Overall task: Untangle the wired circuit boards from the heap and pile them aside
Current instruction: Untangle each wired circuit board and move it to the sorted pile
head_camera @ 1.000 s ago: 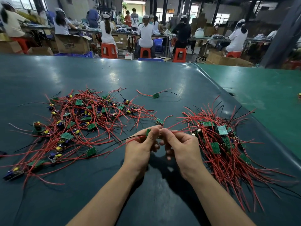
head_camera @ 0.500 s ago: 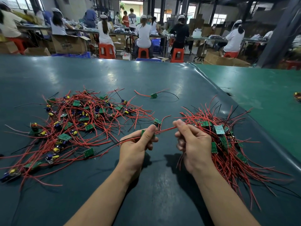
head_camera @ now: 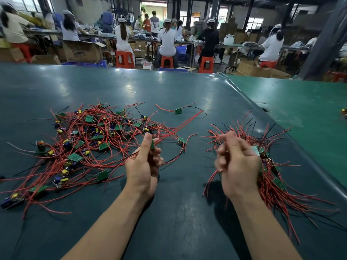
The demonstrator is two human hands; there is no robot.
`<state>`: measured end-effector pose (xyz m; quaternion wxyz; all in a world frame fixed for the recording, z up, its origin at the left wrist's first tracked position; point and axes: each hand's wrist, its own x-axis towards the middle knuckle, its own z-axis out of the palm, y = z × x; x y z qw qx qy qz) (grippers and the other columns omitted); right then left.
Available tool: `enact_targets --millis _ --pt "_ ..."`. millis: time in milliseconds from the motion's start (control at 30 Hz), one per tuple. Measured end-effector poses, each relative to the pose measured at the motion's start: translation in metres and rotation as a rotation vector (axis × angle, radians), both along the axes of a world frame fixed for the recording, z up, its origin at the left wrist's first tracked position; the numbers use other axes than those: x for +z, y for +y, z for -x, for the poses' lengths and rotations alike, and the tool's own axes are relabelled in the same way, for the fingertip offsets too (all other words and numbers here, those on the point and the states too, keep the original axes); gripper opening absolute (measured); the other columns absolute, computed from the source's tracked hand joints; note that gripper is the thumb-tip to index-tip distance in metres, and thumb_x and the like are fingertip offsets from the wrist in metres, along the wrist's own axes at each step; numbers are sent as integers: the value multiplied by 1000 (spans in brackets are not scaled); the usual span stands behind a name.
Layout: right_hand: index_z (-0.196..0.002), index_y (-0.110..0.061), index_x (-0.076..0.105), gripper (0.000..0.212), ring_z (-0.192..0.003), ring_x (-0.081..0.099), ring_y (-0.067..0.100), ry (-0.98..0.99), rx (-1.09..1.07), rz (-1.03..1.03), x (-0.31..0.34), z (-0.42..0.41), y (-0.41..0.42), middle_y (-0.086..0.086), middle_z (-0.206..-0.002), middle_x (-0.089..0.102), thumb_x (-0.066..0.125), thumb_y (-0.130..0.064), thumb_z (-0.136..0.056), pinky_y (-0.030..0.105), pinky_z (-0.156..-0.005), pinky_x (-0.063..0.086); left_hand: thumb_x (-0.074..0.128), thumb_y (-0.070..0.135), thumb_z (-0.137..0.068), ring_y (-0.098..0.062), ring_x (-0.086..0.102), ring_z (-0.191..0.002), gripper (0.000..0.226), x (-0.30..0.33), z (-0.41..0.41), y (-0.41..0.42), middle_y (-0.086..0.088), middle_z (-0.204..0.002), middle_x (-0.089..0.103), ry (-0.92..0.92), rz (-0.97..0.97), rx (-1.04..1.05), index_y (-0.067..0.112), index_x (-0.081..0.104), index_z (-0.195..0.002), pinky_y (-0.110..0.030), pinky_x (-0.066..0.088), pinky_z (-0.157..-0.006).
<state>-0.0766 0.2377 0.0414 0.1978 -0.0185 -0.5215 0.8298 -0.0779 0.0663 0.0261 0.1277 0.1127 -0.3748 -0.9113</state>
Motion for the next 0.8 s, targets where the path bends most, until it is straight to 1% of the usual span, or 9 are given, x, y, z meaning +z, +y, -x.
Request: enact_targets --millis 67,133,267,400,467,533,600,700,800 --pt "-76 -10 68 23 -37 41 7 -99 213 -339 -9 -6 -16 2 -55 56 61 -20 -95 17 -35 32 70 42 -73 -6 38 -41 28 1 -2 1 3 -54 50 14 23 -64 17 75 -63 -16 31 -39" --pt "-78 -11 67 23 -40 47 3 -96 431 -572 -17 -12 -32 -1 -57 58 65 -30 -91 17 -38 36 69 51 -69 -6 39 -43 35 0 -7 5 3 -55 51 32 165 -158 18 79 -72 -18 30 -40" --pt "-84 -16 69 32 -62 59 8 -19 574 -581 -19 -19 -39 -4 -70 65 61 -47 -85 23 -58 49 68 52 -68 -28 56 -65 46 -4 -14 13 -19 -74 63 69 398 -332 12 79 -89 -38 46 -68" --pt "-90 -11 67 30 -71 61 22 11 526 -626 -18 -21 -37 13 -79 66 57 -39 -96 39 -69 50 66 55 -71 -21 68 -65 50 -4 -14 9 -13 -80 73 95 378 -439 15 78 -98 -26 55 -56" --pt "-88 -5 68 35 -67 62 15 51 481 -579 -17 -21 -39 13 -76 68 55 -36 -96 28 -66 52 65 69 -66 -21 67 -67 64 -5 -15 9 -11 -84 74 65 378 -481 18 77 -102 -27 53 -57" --pt "-78 -2 69 39 -51 57 11 66 360 -478 -15 -21 -41 5 -61 65 54 -35 -93 21 -49 47 69 82 -54 -15 56 -55 77 -6 -14 9 -4 -74 69 37 378 -435 19 78 -97 -20 45 -51" --pt "-73 -10 69 35 -38 47 12 77 128 -412 -13 -18 -37 4 -53 60 53 -31 -95 21 -38 37 70 73 -63 -5 44 -44 63 -7 -12 7 -1 -68 66 118 470 -305 15 79 -88 -13 34 -41" --pt "-77 -18 67 31 -33 41 11 66 -202 -145 -6 -9 -23 1 -54 58 51 -32 -100 21 -33 35 65 44 -83 -2 54 -47 33 -11 -14 5 2 -62 69 243 772 -128 14 77 -74 -11 41 -49" --pt "-91 -8 63 38 -31 44 9 -134 -191 156 -6 -1 -16 3 -56 64 54 -44 -96 19 -32 36 67 41 -88 -6 55 -49 32 -18 -16 6 4 -56 65 231 1086 -42 19 74 -67 -22 44 -52"
